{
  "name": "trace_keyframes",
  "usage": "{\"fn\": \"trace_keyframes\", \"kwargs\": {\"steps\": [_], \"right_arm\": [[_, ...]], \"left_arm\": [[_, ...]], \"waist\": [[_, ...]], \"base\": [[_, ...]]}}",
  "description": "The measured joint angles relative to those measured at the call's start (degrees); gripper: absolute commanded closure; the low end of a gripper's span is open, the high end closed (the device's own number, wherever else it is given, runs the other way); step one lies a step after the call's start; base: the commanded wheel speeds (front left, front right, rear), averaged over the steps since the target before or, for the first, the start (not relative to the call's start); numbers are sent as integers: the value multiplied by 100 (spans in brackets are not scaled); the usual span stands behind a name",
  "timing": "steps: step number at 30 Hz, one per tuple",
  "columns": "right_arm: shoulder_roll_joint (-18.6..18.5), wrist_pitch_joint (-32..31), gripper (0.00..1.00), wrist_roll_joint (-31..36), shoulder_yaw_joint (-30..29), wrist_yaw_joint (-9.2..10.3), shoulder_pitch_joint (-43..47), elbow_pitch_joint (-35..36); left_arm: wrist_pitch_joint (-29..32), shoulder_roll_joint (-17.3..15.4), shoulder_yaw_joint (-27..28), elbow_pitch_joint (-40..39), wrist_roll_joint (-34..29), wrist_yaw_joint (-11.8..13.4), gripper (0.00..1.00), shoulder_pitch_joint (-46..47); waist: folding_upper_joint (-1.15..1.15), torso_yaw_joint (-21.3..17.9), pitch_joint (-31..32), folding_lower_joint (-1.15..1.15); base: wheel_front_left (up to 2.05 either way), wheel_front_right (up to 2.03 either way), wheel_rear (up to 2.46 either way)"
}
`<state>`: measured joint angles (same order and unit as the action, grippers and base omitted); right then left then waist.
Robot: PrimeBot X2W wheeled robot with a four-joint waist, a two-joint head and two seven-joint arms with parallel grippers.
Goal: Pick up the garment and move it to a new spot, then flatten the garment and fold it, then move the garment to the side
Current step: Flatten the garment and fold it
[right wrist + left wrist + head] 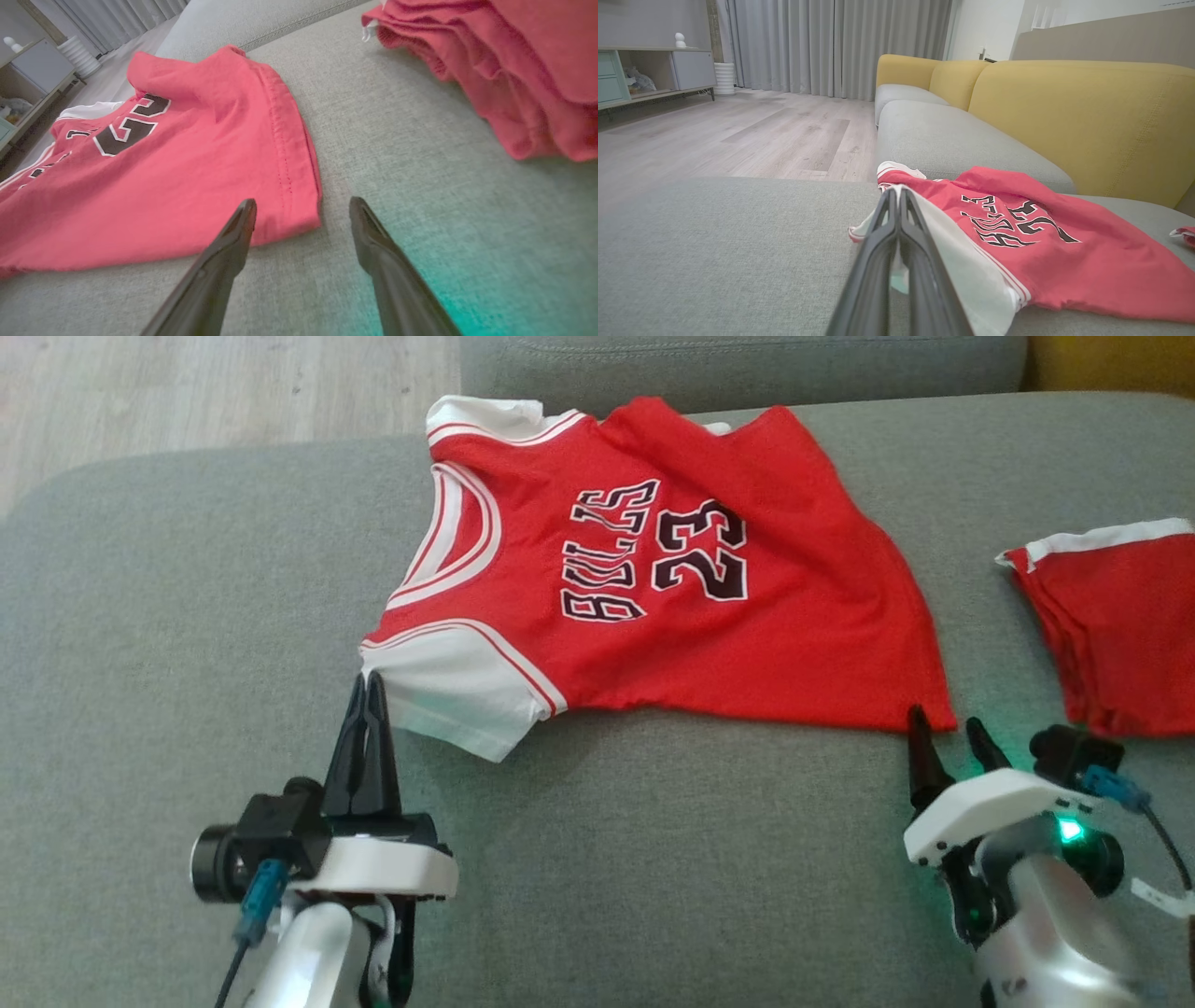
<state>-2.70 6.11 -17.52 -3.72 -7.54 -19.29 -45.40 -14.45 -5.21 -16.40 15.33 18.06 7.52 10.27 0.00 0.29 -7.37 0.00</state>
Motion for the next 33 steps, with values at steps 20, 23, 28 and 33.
{"fn": "trace_keyframes", "kwargs": {"steps": [20, 23, 28, 33], "right_arm": [[-53, 673, 100, -274, 936, 0, -854, -912], [-54, 710, 100, -248, 1100, 0, -982, -435], [-53, 706, 100, -86, 1235, 0, -1161, 361], [-202, 495, 100, -5, 1233, 0, -1228, 1534]], "left_arm": [[1, -27, 164, 49, -115, -314, 100, 4], [23, -170, 172, -32, -140, -447, 100, 41], [136, -314, 296, -365, -19, -548, 100, 376], [337, -342, 652, -1058, 285, -490, 100, 984]], "waist": [[0, -162, 194, 0], [0, -247, 311, 0], [0, -318, 499, 0], [0, -328, 765, -1]], "base": [[0, 0, 0], [0, 0, 0], [0, 0, 0], [0, 0, 0]]}}
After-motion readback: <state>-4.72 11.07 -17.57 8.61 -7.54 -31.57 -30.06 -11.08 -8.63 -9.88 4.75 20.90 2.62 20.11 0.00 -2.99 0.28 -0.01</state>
